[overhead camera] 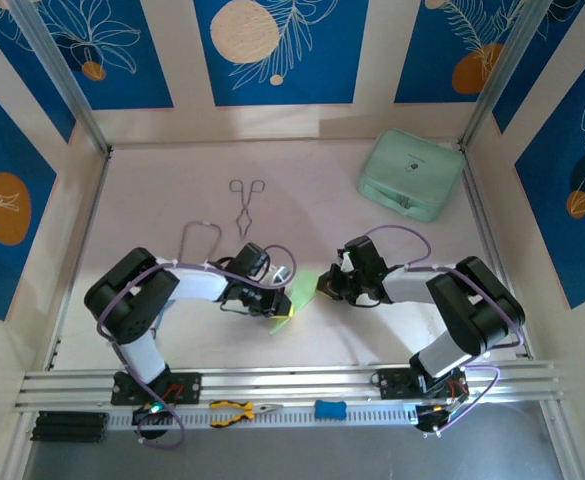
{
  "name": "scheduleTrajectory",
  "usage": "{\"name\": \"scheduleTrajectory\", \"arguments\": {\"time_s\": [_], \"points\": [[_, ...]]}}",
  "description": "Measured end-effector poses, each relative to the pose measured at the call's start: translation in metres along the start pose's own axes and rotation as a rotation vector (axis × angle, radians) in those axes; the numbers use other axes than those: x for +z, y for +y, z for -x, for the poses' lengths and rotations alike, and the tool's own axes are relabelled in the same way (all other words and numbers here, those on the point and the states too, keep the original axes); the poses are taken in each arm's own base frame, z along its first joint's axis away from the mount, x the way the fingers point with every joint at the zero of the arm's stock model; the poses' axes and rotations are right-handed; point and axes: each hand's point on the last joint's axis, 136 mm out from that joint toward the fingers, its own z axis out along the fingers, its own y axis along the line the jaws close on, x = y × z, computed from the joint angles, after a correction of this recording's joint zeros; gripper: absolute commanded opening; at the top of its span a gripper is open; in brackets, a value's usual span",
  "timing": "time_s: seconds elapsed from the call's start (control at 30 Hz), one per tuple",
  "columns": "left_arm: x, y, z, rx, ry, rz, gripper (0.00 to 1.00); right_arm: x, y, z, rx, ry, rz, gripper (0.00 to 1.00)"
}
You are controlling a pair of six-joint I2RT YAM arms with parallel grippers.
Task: Fold a paper plane with a square sheet of paper (pick it up from the middle)
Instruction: Fold the wing for the fifth time at the center of the table.
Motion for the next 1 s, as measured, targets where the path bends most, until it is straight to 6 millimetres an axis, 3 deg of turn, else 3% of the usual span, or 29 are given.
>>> {"name": "scheduleTrajectory", "arguments": {"time_s": [0.2, 0.37, 0.5, 0.6, 0.73, 1.0], "points": [[-0.016, -0.015, 0.003, 0.016, -0.036, 0.015, 0.07, 0.000, 0.000, 0.002, -0.001, -0.002, 0.029, 0.05], [-0.022, -0.047, 0.029, 0.081, -0.082, -0.023, 0.09, 0.000, 0.000, 0.002, -0.001, -0.003, 0.032, 0.05], [-0.009, -0.059, 0.048, 0.112, -0.076, -0.030, 0.10, -0.001, -0.001, 0.002, -0.004, -0.001, 0.030, 0.05], [0.008, -0.052, 0.047, 0.100, -0.030, -0.006, 0.10, -0.001, -0.002, 0.003, -0.007, 0.004, 0.032, 0.05], [0.022, -0.026, 0.030, 0.060, 0.045, 0.069, 0.11, -0.002, -0.002, 0.003, -0.007, 0.011, 0.035, 0.05], [0.009, -0.009, -0.004, 0.059, 0.053, 0.081, 0.14, -0.001, -0.002, 0.001, -0.002, 0.026, 0.038, 0.05]]}}
